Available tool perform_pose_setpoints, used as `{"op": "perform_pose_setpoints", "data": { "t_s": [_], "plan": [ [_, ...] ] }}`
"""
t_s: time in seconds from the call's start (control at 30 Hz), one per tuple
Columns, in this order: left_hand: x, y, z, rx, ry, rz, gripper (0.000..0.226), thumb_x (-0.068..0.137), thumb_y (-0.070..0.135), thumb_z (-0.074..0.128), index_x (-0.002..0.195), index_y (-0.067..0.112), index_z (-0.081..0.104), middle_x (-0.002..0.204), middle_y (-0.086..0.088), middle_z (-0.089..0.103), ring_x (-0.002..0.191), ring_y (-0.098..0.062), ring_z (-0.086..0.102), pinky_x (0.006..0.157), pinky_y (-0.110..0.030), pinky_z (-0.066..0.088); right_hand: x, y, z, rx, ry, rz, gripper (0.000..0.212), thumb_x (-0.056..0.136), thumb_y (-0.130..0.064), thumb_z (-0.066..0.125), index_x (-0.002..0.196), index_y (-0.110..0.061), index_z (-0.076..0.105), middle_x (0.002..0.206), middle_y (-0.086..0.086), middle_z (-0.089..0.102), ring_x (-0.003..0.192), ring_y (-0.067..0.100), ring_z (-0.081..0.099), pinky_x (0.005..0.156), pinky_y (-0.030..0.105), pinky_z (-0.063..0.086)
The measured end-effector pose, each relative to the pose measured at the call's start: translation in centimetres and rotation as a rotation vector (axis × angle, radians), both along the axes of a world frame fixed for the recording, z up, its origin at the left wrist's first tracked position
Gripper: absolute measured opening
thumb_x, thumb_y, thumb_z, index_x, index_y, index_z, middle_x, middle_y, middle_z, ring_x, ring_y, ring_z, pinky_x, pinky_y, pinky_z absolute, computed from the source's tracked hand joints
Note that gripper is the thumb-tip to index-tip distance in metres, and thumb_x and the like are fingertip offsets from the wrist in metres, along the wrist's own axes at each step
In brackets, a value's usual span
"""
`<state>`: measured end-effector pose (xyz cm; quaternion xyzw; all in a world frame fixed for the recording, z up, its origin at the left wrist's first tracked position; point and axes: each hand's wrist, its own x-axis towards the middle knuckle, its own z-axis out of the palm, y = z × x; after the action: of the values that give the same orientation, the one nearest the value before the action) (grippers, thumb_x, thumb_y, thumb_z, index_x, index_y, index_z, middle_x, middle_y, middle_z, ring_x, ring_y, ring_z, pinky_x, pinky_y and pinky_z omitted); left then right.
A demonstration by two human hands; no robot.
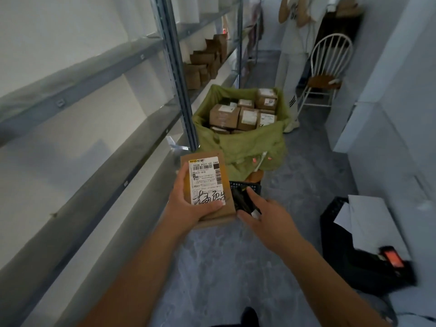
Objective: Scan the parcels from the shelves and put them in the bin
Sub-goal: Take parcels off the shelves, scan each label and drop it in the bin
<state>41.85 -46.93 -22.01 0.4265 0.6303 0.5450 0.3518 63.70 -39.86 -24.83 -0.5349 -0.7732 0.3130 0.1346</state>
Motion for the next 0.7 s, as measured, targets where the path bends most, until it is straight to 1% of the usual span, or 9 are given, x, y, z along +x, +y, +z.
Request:
{"op": "perform_pose_setpoints", "data": {
  "t_s": [0.07,0.1,0.17,0.23,0.3,0.43,0.47,0.6,0.7],
  "plan": [
    [0.4,3.6,0.6,0.016,0.036,-0.025,0.122,0.056,0.022,0.106,0.155,0.042,0.037,0.138,0.013,0.065,0.126,-0.012,0.064,0.098,-0.049,0.059,0.4,3.2,0.2,-0.013,0.011,0.002,0.076,0.097,-0.062,0.055,0.162,-0.041,0.023,0.114,0.002,0.052,0.101,0.021,0.056,0.082,0.034,0.047],
    [0.6,5.3,0.8,0.026,0.069,-0.04,0.122,0.057,0.024,0.107,0.156,0.039,0.038,0.139,0.011,0.065,0.127,-0.013,0.064,0.098,-0.049,0.059,0.6,4.8,0.2,-0.014,0.012,0.001,0.075,0.097,-0.062,0.054,0.162,-0.04,0.024,0.118,0.003,0.053,0.104,0.022,0.057,0.084,0.035,0.048],
    [0.8,8.3,1.0,0.033,0.088,-0.041,0.123,0.055,0.029,0.107,0.155,0.04,0.038,0.139,0.015,0.064,0.127,-0.009,0.063,0.099,-0.046,0.059,1.0,7.6,0.3,-0.01,0.011,-0.008,0.074,0.098,-0.061,0.054,0.162,-0.04,0.025,0.128,0.007,0.055,0.11,0.024,0.058,0.088,0.035,0.049],
    [1.0,10.8,1.2,0.02,0.063,-0.034,0.125,0.054,0.031,0.106,0.156,0.045,0.035,0.135,0.024,0.062,0.124,-0.001,0.062,0.101,-0.041,0.059,1.2,10.0,0.5,-0.004,0.016,-0.015,0.073,0.098,-0.061,0.054,0.162,-0.04,0.025,0.124,0.007,0.057,0.106,0.024,0.058,0.086,0.035,0.049],
    [0.7,13.5,1.2,0.008,0.065,-0.051,0.126,0.053,0.033,0.106,0.156,0.045,0.034,0.133,0.029,0.061,0.122,0.003,0.061,0.102,-0.039,0.058,1.2,12.3,0.8,-0.004,0.011,-0.026,0.073,0.098,-0.061,0.053,0.162,-0.041,0.025,0.118,0.006,0.056,0.102,0.023,0.057,0.083,0.035,0.05],
    [-0.5,18.9,0.7,-0.028,0.045,-0.081,0.132,0.044,0.048,0.105,0.154,0.052,0.032,0.136,0.025,0.06,0.126,-0.003,0.06,0.102,-0.043,0.058,0.5,17.0,0.8,-0.038,0.013,-0.067,0.072,0.097,-0.062,0.055,0.161,-0.045,0.026,0.114,0.005,0.054,0.097,0.021,0.059,0.082,0.037,0.053],
    [-0.9,20.2,0.5,-0.031,0.033,-0.088,0.133,0.042,0.049,0.104,0.154,0.052,0.032,0.138,0.024,0.059,0.127,-0.005,0.06,0.103,-0.044,0.057,0.2,18.1,0.7,-0.043,0.024,-0.082,0.071,0.097,-0.062,0.055,0.16,-0.045,0.027,0.113,0.005,0.055,0.096,0.02,0.06,0.083,0.037,0.054],
    [-3.2,26.0,-0.7,-0.043,0.004,-0.12,0.135,0.042,0.048,0.105,0.154,0.054,0.031,0.143,0.017,0.056,0.131,-0.012,0.058,0.104,-0.047,0.056,-1.4,23.2,0.4,-0.028,0.037,-0.125,0.069,0.098,-0.061,0.057,0.159,-0.043,0.031,0.106,-0.002,0.056,0.091,0.013,0.059,0.071,0.029,0.048],
    [-5.4,30.9,-1.6,-0.065,-0.022,-0.158,0.136,0.039,0.05,0.105,0.152,0.059,0.03,0.145,0.015,0.055,0.131,-0.015,0.057,0.105,-0.049,0.055,-3.0,27.6,0.2,-0.004,-0.003,-0.168,0.07,0.097,-0.064,0.056,0.159,-0.045,0.031,0.115,0.0,0.058,0.095,0.014,0.059,0.073,0.03,0.047]
  ]
}}
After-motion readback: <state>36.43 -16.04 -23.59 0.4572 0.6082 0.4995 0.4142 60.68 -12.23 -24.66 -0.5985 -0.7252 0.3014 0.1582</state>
